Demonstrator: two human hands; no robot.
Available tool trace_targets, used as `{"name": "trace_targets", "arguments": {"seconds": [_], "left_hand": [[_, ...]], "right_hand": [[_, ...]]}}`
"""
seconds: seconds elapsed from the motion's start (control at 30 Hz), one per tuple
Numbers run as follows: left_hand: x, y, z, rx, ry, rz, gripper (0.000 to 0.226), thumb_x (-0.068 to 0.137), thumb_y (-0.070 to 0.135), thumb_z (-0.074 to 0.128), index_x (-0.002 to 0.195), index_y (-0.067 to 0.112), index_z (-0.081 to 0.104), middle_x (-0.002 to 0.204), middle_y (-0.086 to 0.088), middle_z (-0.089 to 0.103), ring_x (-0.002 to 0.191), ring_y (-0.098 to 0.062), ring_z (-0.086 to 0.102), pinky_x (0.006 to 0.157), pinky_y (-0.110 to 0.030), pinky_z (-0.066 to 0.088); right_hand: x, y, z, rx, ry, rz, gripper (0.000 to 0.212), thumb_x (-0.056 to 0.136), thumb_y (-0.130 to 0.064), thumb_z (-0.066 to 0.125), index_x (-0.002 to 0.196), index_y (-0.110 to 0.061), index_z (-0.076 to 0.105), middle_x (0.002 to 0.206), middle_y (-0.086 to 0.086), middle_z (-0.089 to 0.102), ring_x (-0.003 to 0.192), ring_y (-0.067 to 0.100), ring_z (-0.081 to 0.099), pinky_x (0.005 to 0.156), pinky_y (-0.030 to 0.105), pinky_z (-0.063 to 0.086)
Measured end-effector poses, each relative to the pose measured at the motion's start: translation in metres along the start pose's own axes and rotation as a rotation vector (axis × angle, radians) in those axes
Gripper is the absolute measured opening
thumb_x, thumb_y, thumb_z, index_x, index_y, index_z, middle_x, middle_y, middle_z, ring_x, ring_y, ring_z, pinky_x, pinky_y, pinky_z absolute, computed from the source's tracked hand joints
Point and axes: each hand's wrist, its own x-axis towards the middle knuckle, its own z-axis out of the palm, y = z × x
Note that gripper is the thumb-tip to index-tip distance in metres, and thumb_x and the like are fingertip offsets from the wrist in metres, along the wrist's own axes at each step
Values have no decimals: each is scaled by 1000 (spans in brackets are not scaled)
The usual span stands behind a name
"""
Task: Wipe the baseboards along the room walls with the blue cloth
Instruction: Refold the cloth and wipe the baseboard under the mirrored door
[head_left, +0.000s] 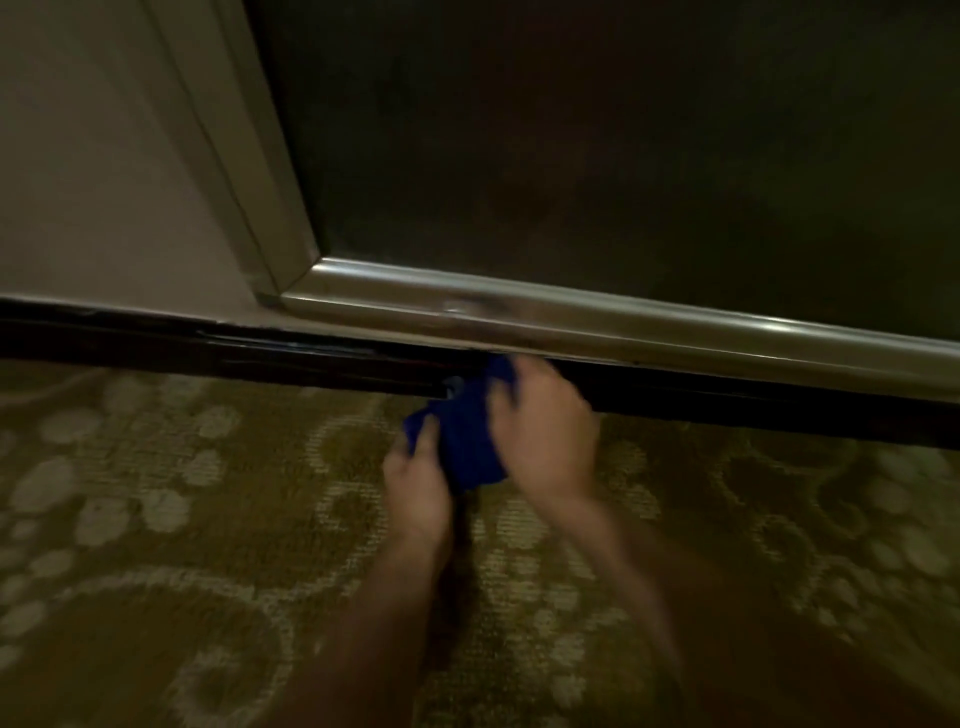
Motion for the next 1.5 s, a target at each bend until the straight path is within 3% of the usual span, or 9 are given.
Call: {"name": "trace_targets", "arguments": {"seconds": [0.2, 0.5, 0.63, 0.73, 0.83, 0.97, 1.17, 1.37, 1.5], "left_hand": [[-14, 20, 0, -106, 111, -46, 36, 98, 30, 60, 132, 17, 60, 121, -8, 70, 108, -25, 68, 100, -46, 52], [46, 121, -62, 0, 350, 124, 50, 91, 36, 65, 138, 24, 53, 126, -2, 66, 105, -22, 67, 74, -38, 60], [41, 85, -16, 132, 415, 199, 50, 92, 27, 59, 140, 22, 48, 129, -2, 60, 114, -22, 60, 101, -45, 51], [6, 40, 21, 342, 172, 183, 56, 100, 27, 56, 152, 22, 35, 135, 6, 52, 126, -15, 50, 113, -33, 36], [-10, 34, 23, 381, -82, 14, 62, 99, 32, 58, 154, 25, 32, 143, 8, 49, 130, -14, 50, 115, -33, 36], [10, 85, -20, 173, 144, -50, 44, 97, 27, 61, 139, 24, 49, 127, -2, 64, 111, -22, 65, 98, -42, 52], [52, 144, -95, 91, 355, 78, 27, 106, 25, 41, 128, 13, 53, 114, -4, 69, 98, -21, 68, 42, -20, 52], [54, 134, -80, 218, 355, 167, 40, 100, 29, 53, 139, 21, 48, 133, -6, 62, 115, -23, 64, 97, -46, 53], [19, 110, -49, 344, 71, 84, 19, 101, 19, 53, 119, 21, 57, 120, -6, 68, 106, -22, 68, 92, -39, 54]], "right_hand": [[-12, 25, 7, 601, 8, 369, 20, 100, -23, 54, 116, -12, 62, 98, -4, 63, 100, 23, 65, 75, 28, 45], [-4, -60, 53, 1355, -487, 740, 24, 94, -17, 65, 94, -33, 48, 107, 0, 62, 104, 23, 64, 95, 40, 54], [4, -34, 42, 1394, -222, 881, 23, 92, -9, 61, 111, -20, 53, 100, 4, 65, 95, 24, 66, 82, 39, 58], [8, 13, 23, 1243, 149, 1036, 13, 92, -12, 60, 102, -17, 55, 92, 1, 61, 81, 15, 60, 73, 26, 54], [9, 32, 4, 1224, 228, 996, 26, 95, -16, 57, 120, -18, 47, 95, -4, 55, 86, 12, 55, 96, 33, 51], [1, -11, 33, 1256, 56, 892, 27, 92, -15, 61, 119, -18, 56, 117, 9, 64, 102, 25, 64, 95, 44, 52], [5, -97, 79, 1411, -520, 765, 29, 90, -7, 65, 114, -21, 56, 117, 8, 64, 104, 26, 66, 93, 48, 56], [-4, -76, 73, 1630, -405, 878, 25, 88, -3, 64, 107, -19, 61, 111, 8, 68, 98, 24, 69, 87, 41, 59], [-10, -37, 58, 1799, -232, 1014, 30, 89, -11, 49, 113, -12, 67, 116, 15, 72, 105, 34, 68, 96, 48, 53]]}}
